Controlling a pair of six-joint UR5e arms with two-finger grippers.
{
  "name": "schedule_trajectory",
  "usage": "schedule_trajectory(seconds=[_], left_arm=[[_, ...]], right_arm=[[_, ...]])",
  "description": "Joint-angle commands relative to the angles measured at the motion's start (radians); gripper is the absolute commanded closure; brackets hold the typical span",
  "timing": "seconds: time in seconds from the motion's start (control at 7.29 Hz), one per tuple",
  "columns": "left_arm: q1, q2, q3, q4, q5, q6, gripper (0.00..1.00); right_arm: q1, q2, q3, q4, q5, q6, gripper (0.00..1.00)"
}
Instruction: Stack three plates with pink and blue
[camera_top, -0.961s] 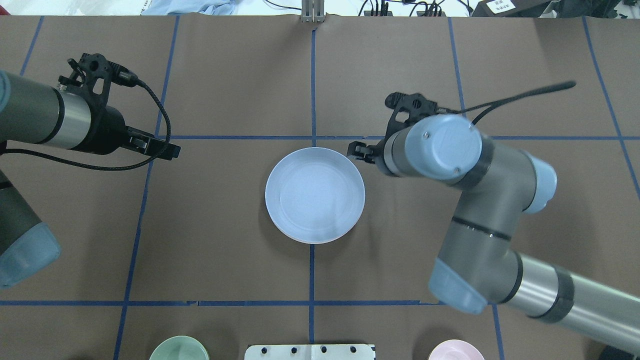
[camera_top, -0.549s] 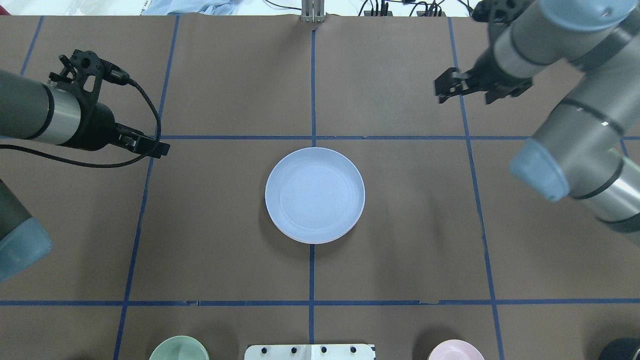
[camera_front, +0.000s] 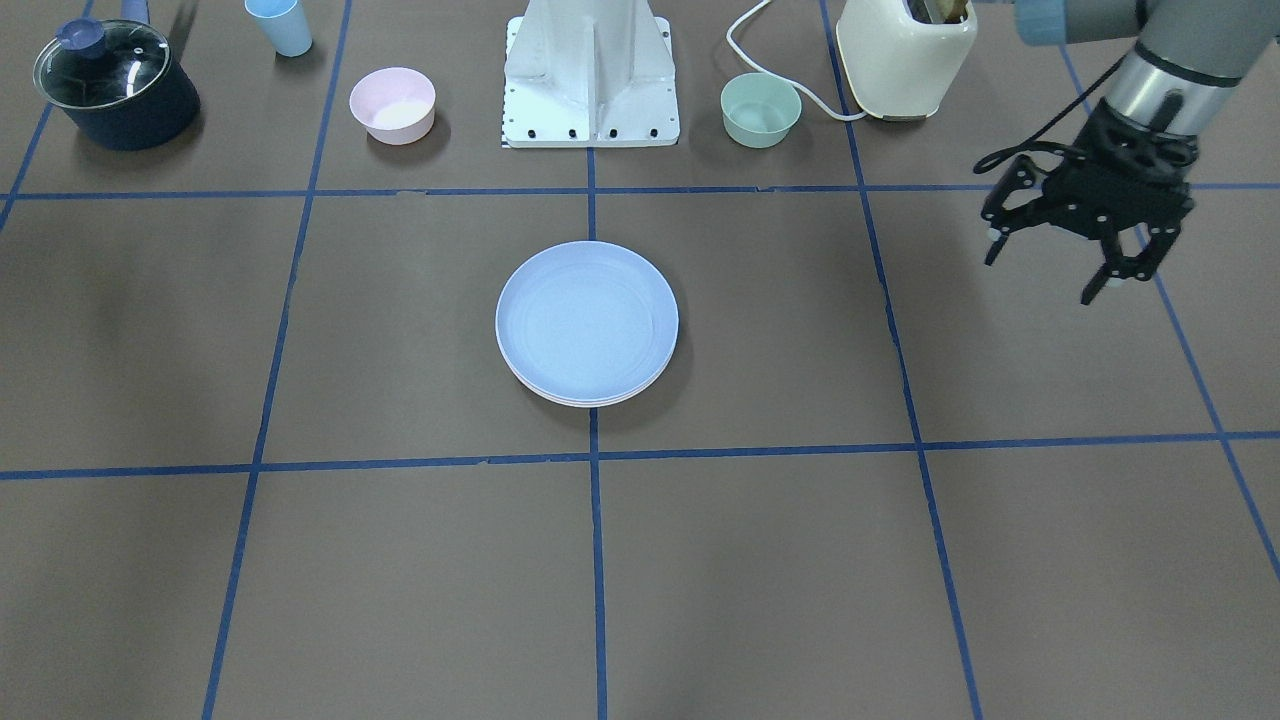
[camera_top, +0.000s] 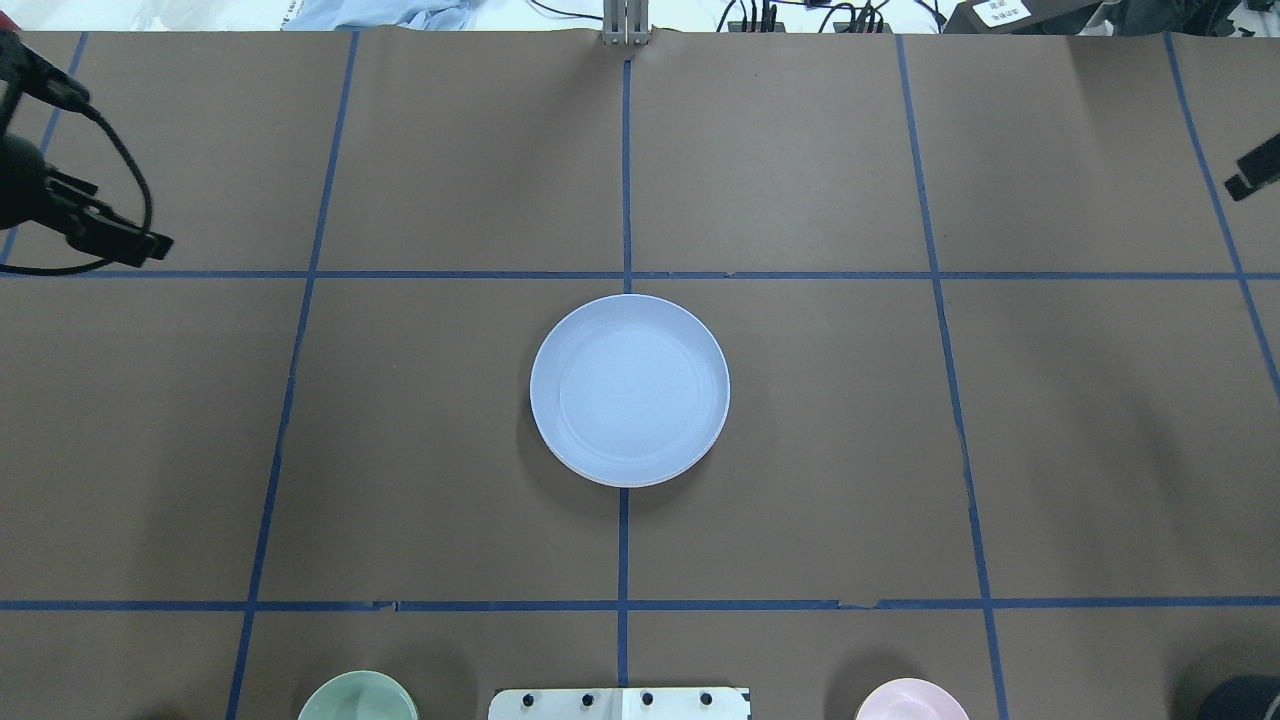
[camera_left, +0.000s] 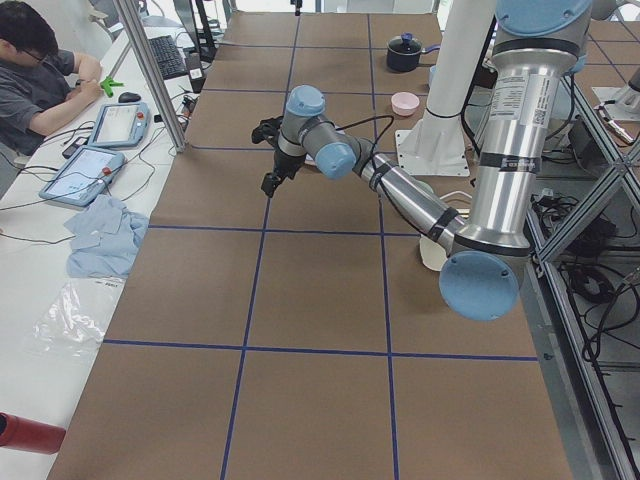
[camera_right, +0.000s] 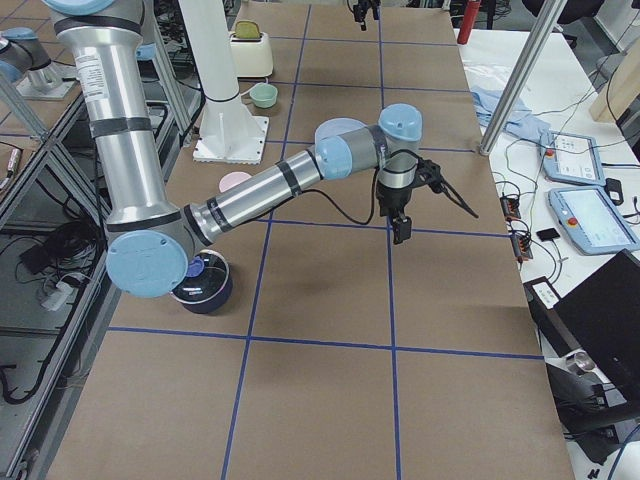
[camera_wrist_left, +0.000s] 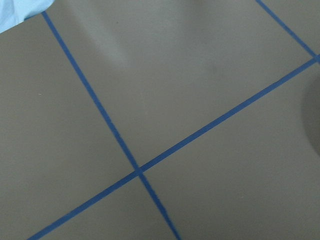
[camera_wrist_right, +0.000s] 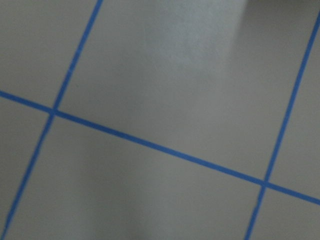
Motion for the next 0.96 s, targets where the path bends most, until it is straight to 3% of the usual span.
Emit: schedule_trajectory(seconds=[0.0, 0.14, 0.27, 0.55, 0.82], left_arm=[[-0.169, 0.109, 0.035, -0.011, -0.075, 0.152, 0.0], [-0.2, 0.161, 0.04, -0.016, -0.063, 0.149, 0.0], [-0.208, 0.183, 0.125, -0.016, -0.062, 0.144, 0.0], [-0.37, 0.183, 0.198, -0.004, -0.077, 0.15, 0.0], [-0.406, 0.197, 0.328, -0.014, -0.301, 0.152, 0.0]], right_arm=[[0.068, -0.17, -0.001, 0.002, 0.011, -0.125, 0.0], [0.086, -0.2, -0.013, 0.002, 0.011, -0.123, 0.0], [0.1, -0.234, -0.024, 0.002, 0.011, -0.123, 0.0], [0.145, -0.283, -0.024, 0.002, 0.025, -0.125, 0.0], [0.157, -0.321, -0.033, 0.036, 0.06, -0.128, 0.0]])
